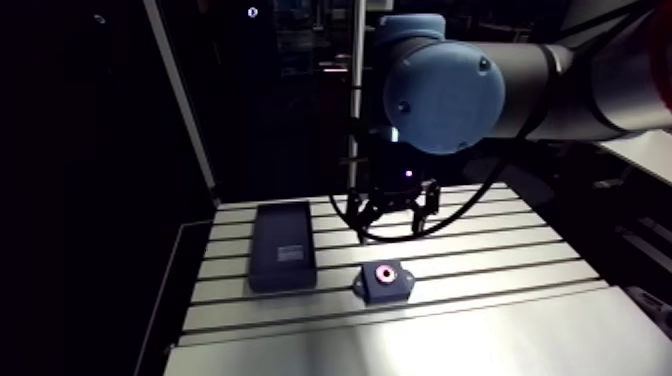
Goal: Pick up the bearing and press it into the housing until flush.
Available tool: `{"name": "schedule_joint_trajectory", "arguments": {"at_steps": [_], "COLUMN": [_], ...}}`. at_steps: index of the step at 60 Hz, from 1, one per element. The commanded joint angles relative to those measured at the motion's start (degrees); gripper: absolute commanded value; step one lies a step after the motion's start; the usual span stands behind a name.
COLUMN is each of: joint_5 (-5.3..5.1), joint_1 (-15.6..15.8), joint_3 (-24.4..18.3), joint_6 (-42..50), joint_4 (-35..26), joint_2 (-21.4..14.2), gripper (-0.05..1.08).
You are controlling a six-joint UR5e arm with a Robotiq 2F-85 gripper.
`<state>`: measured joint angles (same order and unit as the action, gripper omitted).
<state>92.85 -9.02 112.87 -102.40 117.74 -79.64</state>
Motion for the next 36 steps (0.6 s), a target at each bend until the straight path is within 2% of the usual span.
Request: {"name": "schedule_joint_trajectory", "arguments": {"at_steps": [1,2,3,4,5,6,8,9,10,11,13,21,33,36], "joint_5": [0.02,-0.07,-0.15,-0.15,-0.17,-0.17,-0.34,-0.34,-0.35,-0.35,0.06,-0.17,-0.26,-0.01], "joint_1": [0.31,0.31,0.31,0.31,0.31,0.31,0.07,0.07,-0.02,-0.02,-0.04,-0.2,-0.21,-0.21], "joint_3": [-1.5,-1.25,-1.06,-1.06,-0.89,-0.89,-0.45,-0.45,-0.2,-0.2,0.65,1.56,2.65,2.98], "joint_6": [1.99,1.99,1.99,1.99,1.99,1.99,2.07,2.07,2.08,2.08,2.0,1.83,1.46,1.53], "joint_4": [-2.82,-2.67,-2.42,-2.42,-2.24,-2.24,-1.57,-1.57,-1.14,-1.14,-0.1,1.7,3.31,3.42], "joint_2": [-1.34,-1.42,-1.51,-1.51,-1.6,-1.6,-1.78,-1.78,-1.79,-1.79,-1.79,-1.79,-1.79,-1.79], "gripper": [0.01,0.05,0.17,0.17,0.36,0.36,0.76,0.76,0.83,0.83,0.91,1.0,1.06,1.07]}}
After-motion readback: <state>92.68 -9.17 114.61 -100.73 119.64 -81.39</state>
